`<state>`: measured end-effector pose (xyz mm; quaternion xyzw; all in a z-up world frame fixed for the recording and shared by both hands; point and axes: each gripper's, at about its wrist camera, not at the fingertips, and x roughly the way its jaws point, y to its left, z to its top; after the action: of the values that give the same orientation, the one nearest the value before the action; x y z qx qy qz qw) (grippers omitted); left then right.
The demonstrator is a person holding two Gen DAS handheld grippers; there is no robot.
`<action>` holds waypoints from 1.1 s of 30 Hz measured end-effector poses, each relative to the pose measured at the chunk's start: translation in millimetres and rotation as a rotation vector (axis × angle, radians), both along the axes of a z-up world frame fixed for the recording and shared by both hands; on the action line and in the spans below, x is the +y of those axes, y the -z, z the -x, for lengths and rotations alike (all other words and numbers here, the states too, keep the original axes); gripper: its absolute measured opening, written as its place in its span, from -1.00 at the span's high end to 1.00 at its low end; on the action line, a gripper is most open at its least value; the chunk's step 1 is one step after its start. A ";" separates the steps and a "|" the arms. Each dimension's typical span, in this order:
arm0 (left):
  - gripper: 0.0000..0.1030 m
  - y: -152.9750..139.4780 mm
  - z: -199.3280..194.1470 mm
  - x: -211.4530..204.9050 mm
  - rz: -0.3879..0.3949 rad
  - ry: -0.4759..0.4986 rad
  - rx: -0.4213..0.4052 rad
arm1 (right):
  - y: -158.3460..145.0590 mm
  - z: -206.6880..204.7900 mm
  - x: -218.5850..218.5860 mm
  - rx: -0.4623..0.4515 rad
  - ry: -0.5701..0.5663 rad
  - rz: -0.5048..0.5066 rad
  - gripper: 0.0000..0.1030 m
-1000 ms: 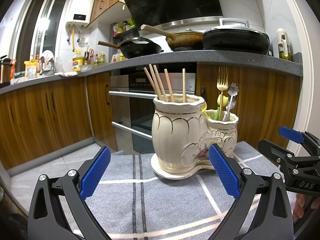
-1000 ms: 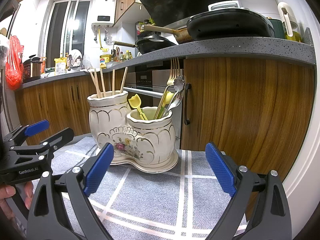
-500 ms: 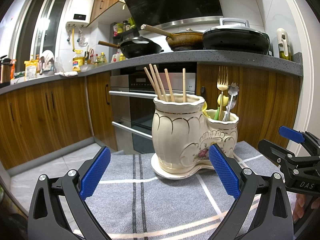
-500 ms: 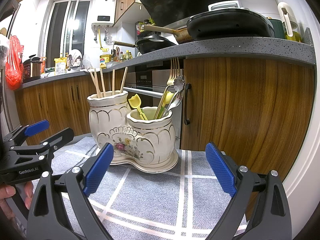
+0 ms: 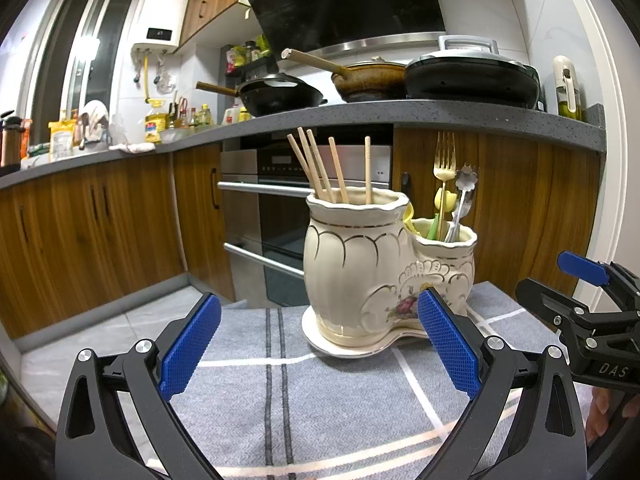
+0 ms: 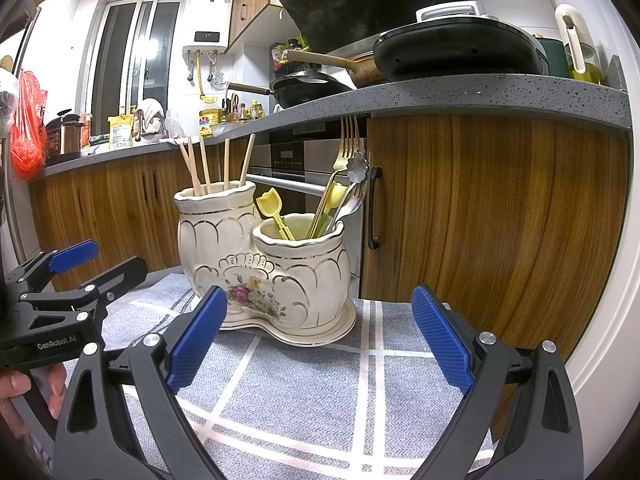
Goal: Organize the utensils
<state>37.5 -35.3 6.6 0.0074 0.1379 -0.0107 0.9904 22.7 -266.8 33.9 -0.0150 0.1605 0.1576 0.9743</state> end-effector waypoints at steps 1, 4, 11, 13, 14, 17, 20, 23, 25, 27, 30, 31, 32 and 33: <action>-0.90 0.3 0.3 0.4 0.000 0.000 0.000 | 0.0 0.1 0.2 0.000 0.000 0.000 -0.79; -0.90 0.4 0.4 0.7 0.000 -0.001 0.001 | 0.0 0.1 0.4 0.000 0.000 0.001 -0.80; -0.90 0.3 1.0 0.9 0.001 -0.001 0.000 | 0.1 -0.2 -0.1 0.000 0.000 0.001 -0.80; -0.90 0.3 0.6 0.6 0.000 -0.001 0.000 | 0.0 0.2 0.3 0.000 0.000 0.001 -0.80; -0.90 0.3 0.9 0.9 0.000 -0.001 0.001 | 0.0 -0.2 -0.2 0.000 0.000 0.000 -0.80; -0.90 0.2 1.1 1.0 0.001 -0.002 0.001 | -0.1 0.3 0.3 0.000 0.000 0.001 -0.80; -0.90 0.1 1.2 1.1 0.000 -0.002 0.001 | 0.0 -0.2 -0.2 0.000 0.000 0.000 -0.80; -0.90 0.2 0.8 1.2 0.000 -0.003 0.002 | 0.0 -0.3 -0.2 0.000 0.000 0.001 -0.80; -0.90 0.3 0.6 1.7 0.000 -0.004 0.002 | -0.1 -0.2 -0.2 0.000 0.000 0.001 -0.80; -0.90 0.3 0.7 1.9 0.001 -0.004 0.002 | -0.1 -0.2 -0.1 0.000 0.000 0.000 -0.80; -0.90 0.4 0.8 2.2 0.000 -0.009 0.005 | -0.1 -0.6 -0.2 0.000 0.000 0.001 -0.81; -0.90 0.6 -0.3 2.3 0.001 -0.012 0.005 | -0.1 -0.7 -0.1 0.000 0.000 0.001 -0.83; -0.90 0.8 0.2 2.9 0.001 -0.013 0.006 | 0.0 -1.2 -0.4 0.000 -0.001 0.001 -0.84; -0.90 1.2 0.0 3.2 0.000 -0.012 0.006 | -0.1 -1.0 -0.3 0.000 0.000 0.001 -0.84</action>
<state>37.5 -32.2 5.3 0.0062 0.1408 -0.0047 0.9900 23.8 -267.0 34.0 -0.0155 0.1606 0.1576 0.9742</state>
